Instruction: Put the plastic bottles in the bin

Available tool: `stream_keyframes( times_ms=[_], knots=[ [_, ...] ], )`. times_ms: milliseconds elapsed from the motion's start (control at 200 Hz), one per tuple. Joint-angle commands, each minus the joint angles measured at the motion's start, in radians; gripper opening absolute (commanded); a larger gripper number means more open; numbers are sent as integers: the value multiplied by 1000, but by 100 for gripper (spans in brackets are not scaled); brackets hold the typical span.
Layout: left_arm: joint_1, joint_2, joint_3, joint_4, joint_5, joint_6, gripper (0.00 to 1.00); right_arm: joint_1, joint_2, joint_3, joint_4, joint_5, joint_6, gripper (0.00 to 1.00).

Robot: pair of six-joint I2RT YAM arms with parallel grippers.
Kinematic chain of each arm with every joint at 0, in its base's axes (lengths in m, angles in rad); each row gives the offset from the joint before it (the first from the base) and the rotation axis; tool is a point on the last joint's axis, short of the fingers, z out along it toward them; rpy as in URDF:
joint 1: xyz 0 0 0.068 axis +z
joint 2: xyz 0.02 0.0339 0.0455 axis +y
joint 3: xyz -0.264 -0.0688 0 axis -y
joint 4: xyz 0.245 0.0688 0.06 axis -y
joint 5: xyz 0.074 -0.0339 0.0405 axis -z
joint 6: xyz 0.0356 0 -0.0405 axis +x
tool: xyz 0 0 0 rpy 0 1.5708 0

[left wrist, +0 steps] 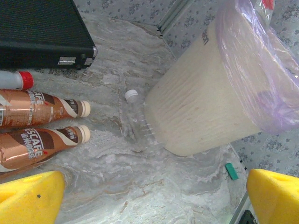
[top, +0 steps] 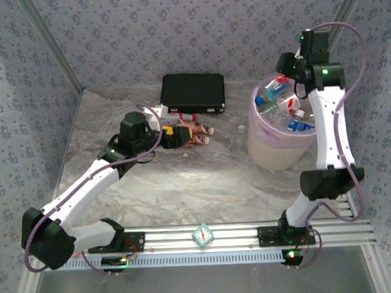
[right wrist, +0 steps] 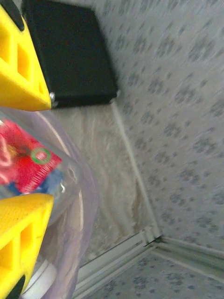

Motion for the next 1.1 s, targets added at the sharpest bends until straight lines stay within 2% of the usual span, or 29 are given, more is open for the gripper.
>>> stream_keyframes(
  times_ms=[0,315,650,889,1094],
  knots=[
    [10,-29,9,1,-8,-3,99,-5,41,7,-95,33,-74,50],
    [15,-35,2,0,-9,-5,99,-5,-134,-360,-22,38,-67,47],
    [16,-7,1,0,-13,-20,99,-4,-130,-117,-123,5,-111,52],
    [14,38,21,-19,-6,-25,100,-10,-96,-266,-38,-81,-89,41],
    [0,66,27,-19,-7,-20,100,-5,-88,-371,22,-115,-65,40]
  ],
)
